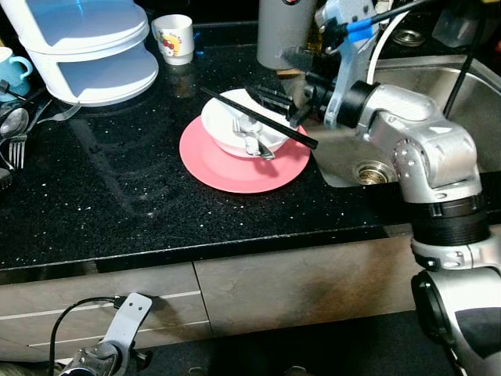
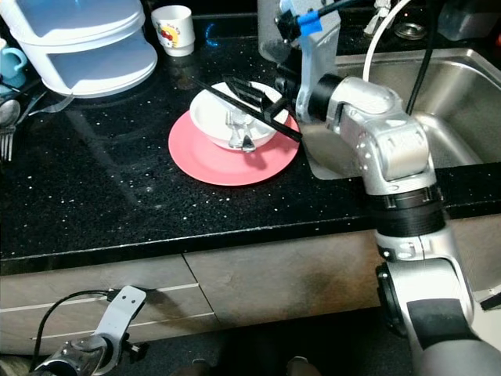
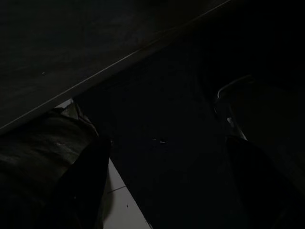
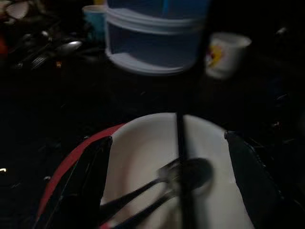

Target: Kitchen organization

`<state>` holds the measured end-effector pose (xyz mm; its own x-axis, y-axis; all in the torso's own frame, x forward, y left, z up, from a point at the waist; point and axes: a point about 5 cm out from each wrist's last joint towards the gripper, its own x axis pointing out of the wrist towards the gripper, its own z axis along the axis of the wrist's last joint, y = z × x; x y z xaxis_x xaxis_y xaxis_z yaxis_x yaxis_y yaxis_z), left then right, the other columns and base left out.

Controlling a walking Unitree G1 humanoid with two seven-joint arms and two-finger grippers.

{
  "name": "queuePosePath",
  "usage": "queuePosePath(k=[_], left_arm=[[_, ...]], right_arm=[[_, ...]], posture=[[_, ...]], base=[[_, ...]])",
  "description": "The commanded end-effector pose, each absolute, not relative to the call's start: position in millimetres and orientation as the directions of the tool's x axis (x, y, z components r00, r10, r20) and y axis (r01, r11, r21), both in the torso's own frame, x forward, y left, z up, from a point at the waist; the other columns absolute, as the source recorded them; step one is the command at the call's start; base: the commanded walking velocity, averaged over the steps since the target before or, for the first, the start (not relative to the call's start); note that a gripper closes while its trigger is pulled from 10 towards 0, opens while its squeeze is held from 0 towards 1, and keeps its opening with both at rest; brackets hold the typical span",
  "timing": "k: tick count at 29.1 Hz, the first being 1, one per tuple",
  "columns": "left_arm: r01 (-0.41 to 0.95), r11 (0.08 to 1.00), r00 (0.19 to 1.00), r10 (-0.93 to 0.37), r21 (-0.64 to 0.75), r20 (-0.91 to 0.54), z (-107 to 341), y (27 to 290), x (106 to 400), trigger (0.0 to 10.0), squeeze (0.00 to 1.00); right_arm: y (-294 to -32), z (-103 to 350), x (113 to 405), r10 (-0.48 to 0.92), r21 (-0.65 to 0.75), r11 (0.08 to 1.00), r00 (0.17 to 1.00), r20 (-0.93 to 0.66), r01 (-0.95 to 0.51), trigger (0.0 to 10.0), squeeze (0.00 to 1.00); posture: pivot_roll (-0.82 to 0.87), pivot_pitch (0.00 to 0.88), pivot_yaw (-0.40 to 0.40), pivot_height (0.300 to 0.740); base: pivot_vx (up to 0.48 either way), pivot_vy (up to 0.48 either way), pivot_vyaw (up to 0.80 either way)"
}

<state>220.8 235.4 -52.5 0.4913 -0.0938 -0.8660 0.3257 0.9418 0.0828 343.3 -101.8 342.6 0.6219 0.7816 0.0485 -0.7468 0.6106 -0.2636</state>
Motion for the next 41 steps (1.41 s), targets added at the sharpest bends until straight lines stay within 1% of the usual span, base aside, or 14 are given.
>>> queuePosePath(k=[1, 3, 4, 10, 13, 16, 18, 26, 29, 31, 34, 37, 39, 41], left_arm=[[0.317, 0.944, 0.487, -0.081, 0.089, -0.87, -52, 238, 220, 10.0, 0.0], [0.315, 0.945, 0.486, -0.081, 0.088, -0.87, -52, 238, 220, 10.0, 0.0], [0.311, 0.946, 0.483, -0.079, 0.087, -0.872, -53, 238, 220, 10.0, 0.0], [0.312, 0.946, 0.482, -0.077, 0.089, -0.873, -53, 236, 220, 10.0, 0.0], [0.311, 0.946, 0.482, -0.076, 0.089, -0.873, -53, 236, 221, 10.0, 0.0], [0.302, 0.95, 0.482, -0.079, 0.081, -0.873, -53, 235, 220, 10.0, 0.0], [0.294, 0.953, 0.482, -0.082, 0.073, -0.872, -54, 234, 220, 10.0, 0.0], [0.287, 0.956, 0.484, -0.085, 0.066, -0.871, -54, 232, 221, 10.0, 0.0], [0.287, 0.956, 0.485, -0.087, 0.065, -0.87, -54, 231, 221, 10.0, 0.0], [0.287, 0.956, 0.485, -0.088, 0.063, -0.87, -54, 231, 221, 10.0, 0.0], [0.289, 0.955, 0.485, -0.09, 0.062, -0.87, -54, 230, 221, 10.0, 0.0], [0.29, 0.955, 0.484, -0.093, 0.059, -0.87, -54, 229, 222, 10.0, 0.0], [0.29, 0.955, 0.484, -0.095, 0.058, -0.87, -54, 229, 222, 10.0, 0.0], [0.292, 0.955, 0.484, -0.096, 0.057, -0.87, -54, 228, 222, 10.0, 0.0]], right_arm=[[-95, 341, 338, 0.803, -0.193, 0.591, 0.594, 0.049, -0.783, 10.0, 0.0], [-92, 340, 339, 0.799, -0.13, 0.6, 0.599, 0.055, -0.789, 10.0, 0.0], [-86, 336, 343, 0.789, -0.069, 0.613, 0.614, 0.013, -0.787, 10.0, 0.0], [-70, 321, 348, 0.785, -0.01, 0.613, 0.611, -0.104, -0.79, 10.0, 0.0], [-67, 316, 353, 0.742, -0.07, 0.653, 0.655, -0.139, -0.754, 10.0, 0.0], [-69, 309, 362, 0.646, -0.228, 0.702, 0.738, -0.195, -0.675, 10.0, 0.0], [-70, 307, 365, 0.605, -0.283, 0.713, 0.767, -0.214, -0.641, 10.0, 0.0], [-65, 333, 363, 0.644, -0.233, 0.723, 0.757, -0.115, -0.65, 10.0, 0.0], [-62, 341, 359, 0.69, -0.176, 0.702, 0.72, -0.072, -0.69, 10.0, 0.0], [-59, 353, 352, 0.749, -0.125, 0.655, 0.662, -0.014, -0.745, 10.0, 0.0], [-58, 362, 348, 0.785, -0.108, 0.618, 0.619, 0.027, -0.778, 10.0, 0.0], [-58, 369, 347, 0.785, -0.153, 0.618, 0.616, 0.064, -0.771, 10.0, 0.0], [-59, 366, 352, 0.758, -0.199, 0.645, 0.651, 0.043, -0.738, 10.0, 0.0], [-60, 358, 361, 0.69, -0.329, 0.685, 0.724, 0.004, -0.651, 10.0, 0.0]], posture=[[0.0, 0.143, 0.019, 0.74], [0.0, 0.143, 0.019, 0.74], [-0.02, 0.141, 0.02, 0.74], [-0.02, 0.141, 0.017, 0.74], [-0.02, 0.14, 0.016, 0.74], [-0.02, 0.138, 0.012, 0.74], [-0.02, 0.139, 0.01, 0.74], [-0.02, 0.134, 0.004, 0.74], [-0.02, 0.132, 0.003, 0.74], [-0.03, 0.132, 0.003, 0.74], [-0.03, 0.132, 0.004, 0.74], [-0.03, 0.134, 0.002, 0.74], [-0.03, 0.133, 0.001, 0.74], [-0.03, 0.132, 0.0, 0.74]], base=[[0.0, 0.0, 0.0], [0.0, 0.0, 0.0], [0.0, 0.0, 0.0], [0.0, 0.0, 0.0], [0.0, 0.0, 0.0], [0.0, 0.0, 0.0], [0.0, 0.0, 0.0], [0.0, 0.0, 0.0], [0.0, 0.0, 0.0], [0.0, 0.0, 0.0], [0.0, 0.0, 0.0], [0.0, 0.0, 0.0], [0.0, 0.0, 0.0], [0.0, 0.0, 0.0]])
